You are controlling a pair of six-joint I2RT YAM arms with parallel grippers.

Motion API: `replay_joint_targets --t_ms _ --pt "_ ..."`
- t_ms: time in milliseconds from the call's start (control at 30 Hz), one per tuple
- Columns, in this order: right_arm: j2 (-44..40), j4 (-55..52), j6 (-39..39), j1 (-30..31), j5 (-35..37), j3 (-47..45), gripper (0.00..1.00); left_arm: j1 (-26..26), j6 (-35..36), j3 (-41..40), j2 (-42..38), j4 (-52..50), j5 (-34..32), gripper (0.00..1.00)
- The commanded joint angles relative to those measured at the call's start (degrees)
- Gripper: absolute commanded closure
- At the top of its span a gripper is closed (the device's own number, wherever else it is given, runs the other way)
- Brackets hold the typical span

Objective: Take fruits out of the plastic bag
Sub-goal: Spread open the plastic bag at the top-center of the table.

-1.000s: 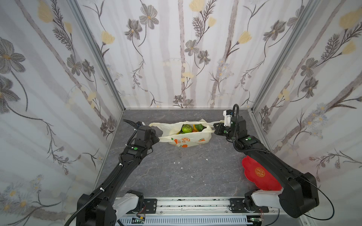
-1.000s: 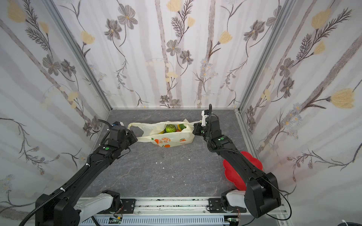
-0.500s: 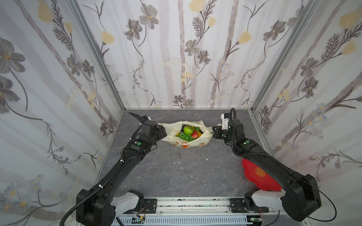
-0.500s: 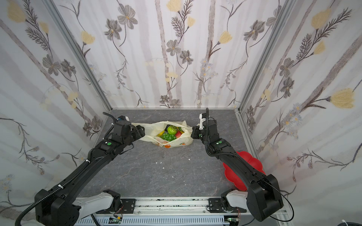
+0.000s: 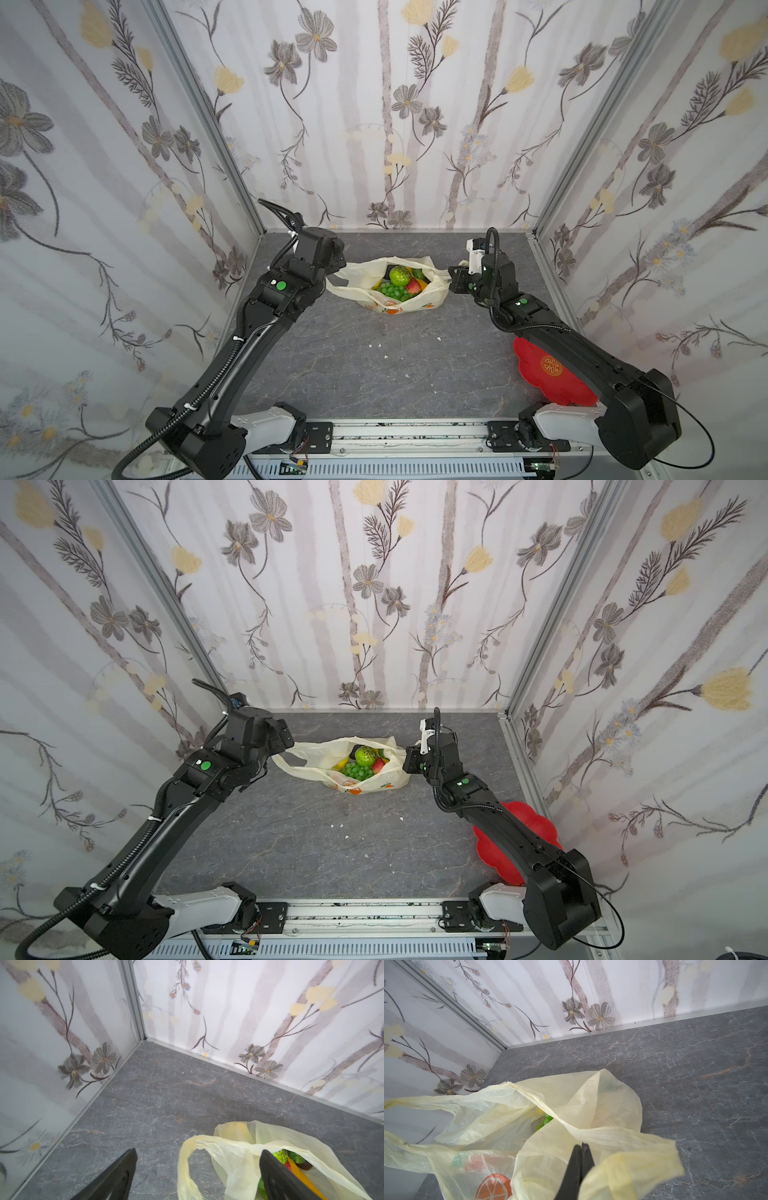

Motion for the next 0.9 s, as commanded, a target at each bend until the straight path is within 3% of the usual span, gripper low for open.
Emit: replay_joint_targets --t_ms 0,133,300,867 --pt "0.0 0.9 -0.5 0.1 1.3 0.4 1.0 -5.8 2.1 7.9 6.1 -5.0 -3.3 0.06" --pt "-0.4 1.1 -0.5 0.3 1.6 0.1 1.0 -11.9 4.0 13.9 14.5 -5.6 0.1 0.07" --pt "-0.6 1.2 -0.7 0.2 1.5 -0.2 1.0 -13.6 4.0 14.1 22.4 -6.4 6.7 0.09" --pt "-2.8 2.2 -1.8 0.3 2.4 -3.1 1.0 -9.9 0.5 7.0 37.1 -10.9 0.6 0.05"
